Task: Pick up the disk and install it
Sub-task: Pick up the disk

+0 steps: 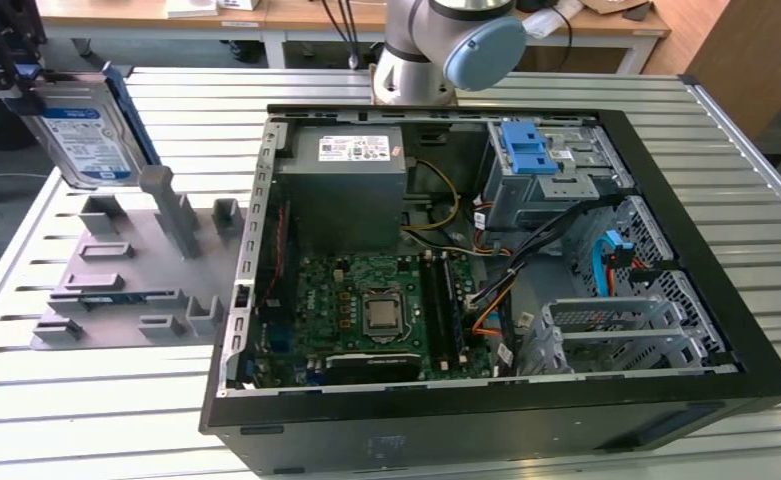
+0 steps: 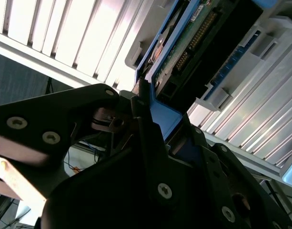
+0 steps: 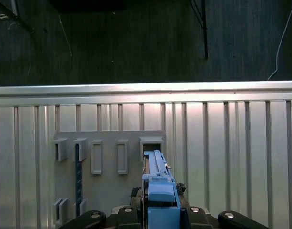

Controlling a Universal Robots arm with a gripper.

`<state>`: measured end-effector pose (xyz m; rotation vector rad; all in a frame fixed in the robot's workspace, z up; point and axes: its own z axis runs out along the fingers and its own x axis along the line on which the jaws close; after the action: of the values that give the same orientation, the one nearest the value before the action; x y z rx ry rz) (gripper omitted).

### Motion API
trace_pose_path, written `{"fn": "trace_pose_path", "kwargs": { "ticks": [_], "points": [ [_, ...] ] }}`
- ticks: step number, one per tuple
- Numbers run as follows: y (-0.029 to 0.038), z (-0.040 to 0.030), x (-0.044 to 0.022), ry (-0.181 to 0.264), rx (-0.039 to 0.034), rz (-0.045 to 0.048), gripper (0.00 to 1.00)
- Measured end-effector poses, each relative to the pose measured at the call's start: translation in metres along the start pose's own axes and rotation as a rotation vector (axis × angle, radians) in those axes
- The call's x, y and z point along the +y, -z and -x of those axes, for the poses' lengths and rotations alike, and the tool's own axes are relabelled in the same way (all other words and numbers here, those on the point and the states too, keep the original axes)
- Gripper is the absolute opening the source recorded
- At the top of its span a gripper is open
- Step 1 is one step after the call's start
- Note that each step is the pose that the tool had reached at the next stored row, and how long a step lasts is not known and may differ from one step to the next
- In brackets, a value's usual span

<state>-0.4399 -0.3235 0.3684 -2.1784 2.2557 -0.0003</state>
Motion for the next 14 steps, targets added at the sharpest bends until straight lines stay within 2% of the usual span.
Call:
{"fn": "trace_pose_path", "kwargs": {
  "ticks": [14],
  "points": [
    [0.0133,0.0001,0.0,0.0,-0.0001,-0.0001,0.36]
  ]
}}
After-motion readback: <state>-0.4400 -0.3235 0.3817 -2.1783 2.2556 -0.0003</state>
